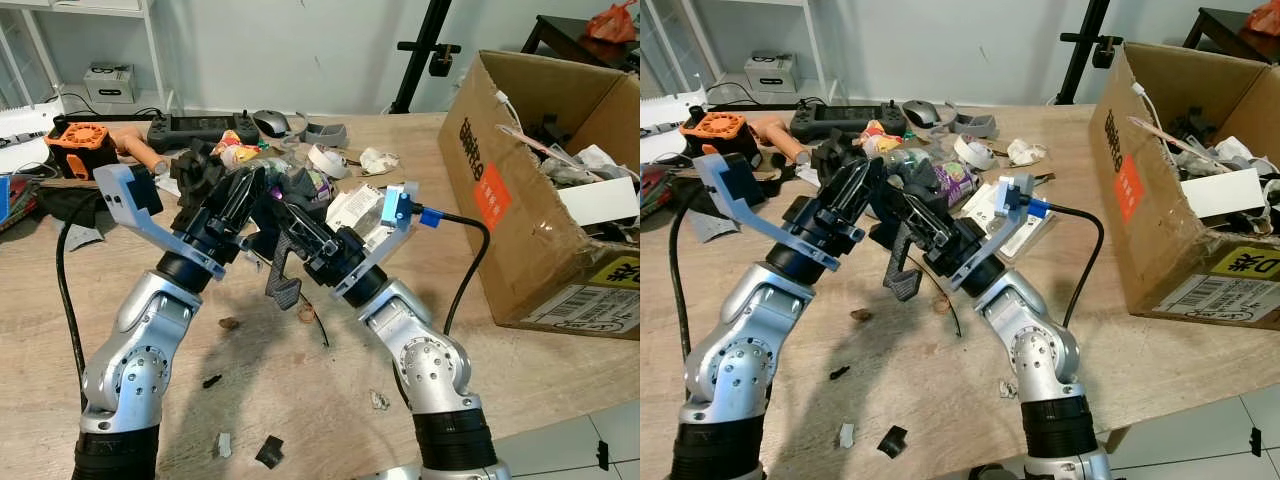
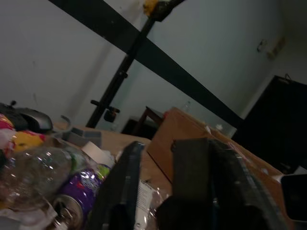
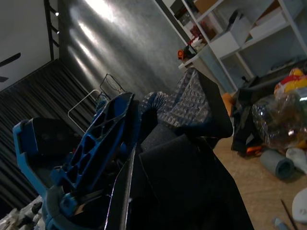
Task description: Picking trash to rubbish bin
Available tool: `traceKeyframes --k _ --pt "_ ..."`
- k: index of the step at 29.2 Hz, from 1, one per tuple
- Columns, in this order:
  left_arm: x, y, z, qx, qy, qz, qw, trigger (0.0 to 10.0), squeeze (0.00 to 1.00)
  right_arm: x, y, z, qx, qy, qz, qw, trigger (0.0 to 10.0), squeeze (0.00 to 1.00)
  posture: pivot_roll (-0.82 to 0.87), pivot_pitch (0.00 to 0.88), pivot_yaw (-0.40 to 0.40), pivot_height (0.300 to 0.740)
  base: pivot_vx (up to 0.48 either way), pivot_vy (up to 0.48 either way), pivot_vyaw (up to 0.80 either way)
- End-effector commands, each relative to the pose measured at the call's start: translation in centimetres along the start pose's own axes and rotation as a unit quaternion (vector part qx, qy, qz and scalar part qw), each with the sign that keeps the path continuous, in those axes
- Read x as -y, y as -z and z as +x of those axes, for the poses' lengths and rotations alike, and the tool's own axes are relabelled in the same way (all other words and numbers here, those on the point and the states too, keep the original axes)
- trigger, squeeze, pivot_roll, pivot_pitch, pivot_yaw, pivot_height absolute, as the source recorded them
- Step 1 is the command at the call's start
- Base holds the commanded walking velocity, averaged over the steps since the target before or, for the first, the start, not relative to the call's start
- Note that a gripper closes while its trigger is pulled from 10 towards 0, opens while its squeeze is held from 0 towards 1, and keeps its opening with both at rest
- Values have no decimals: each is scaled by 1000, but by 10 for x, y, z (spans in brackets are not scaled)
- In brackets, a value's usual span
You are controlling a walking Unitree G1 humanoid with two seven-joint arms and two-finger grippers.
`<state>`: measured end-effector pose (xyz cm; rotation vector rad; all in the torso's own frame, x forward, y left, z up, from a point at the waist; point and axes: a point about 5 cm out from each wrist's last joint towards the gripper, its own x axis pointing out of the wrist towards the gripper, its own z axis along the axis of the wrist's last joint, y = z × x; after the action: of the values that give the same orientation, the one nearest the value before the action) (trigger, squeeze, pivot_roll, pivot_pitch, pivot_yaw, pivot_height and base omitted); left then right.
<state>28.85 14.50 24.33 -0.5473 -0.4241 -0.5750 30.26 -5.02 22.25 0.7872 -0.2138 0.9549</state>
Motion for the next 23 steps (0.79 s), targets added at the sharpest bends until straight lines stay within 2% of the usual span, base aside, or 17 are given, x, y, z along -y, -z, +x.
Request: traceKeyframes --k 1,10,14,15,19,20,21,22,23 --pt "-8 -3 -3 10 -20 2 1000 10000 1000 -5 -7 7 29 -10 1 1000 0 0 20 164 -43 740 0 0 0" --pt "-16 -13 -4 34 -35 1 999 10000 1000 7 -19 2 39 16 -22 999 0 0 17 162 -43 740 0 0 0" --pt "-23 -13 -4 36 -63 18 997 10000 1000 11 -27 1 47 25 -36 998 0 0 17 162 -43 740 0 0 0" --pt "-26 -13 -5 36 -73 23 996 10000 0 14 -34 1 53 34 -54 997 0 0 12 163 -44 740 0 0 0" --pt "-31 -9 -8 8 -83 67 994 10000 0 24 -66 -1 75 73 -155 982 0 0 12 164 -48 740 0 0 0" --pt "-31 -9 -8 8 -83 67 994 10000 0 24 -66 -1 75 73 -155 982 0 0 12 164 -48 740 0 0 0" --pt "-37 1 -9 -45 -95 141 984 10000 0 24 -96 -1 114 86 -201 969 0 0 14 164 -47 740 0 0 0" --pt "-37 1 -9 -45 -95 141 984 10000 0 24 -96 -1 114 86 -201 969 0 0 14 164 -47 740 0 0 0" --pt "-39 6 -9 -69 -104 161 979 10000 0 21 -115 -2 137 95 -233 958 0 0 9 173 -45 740 0 0 0"
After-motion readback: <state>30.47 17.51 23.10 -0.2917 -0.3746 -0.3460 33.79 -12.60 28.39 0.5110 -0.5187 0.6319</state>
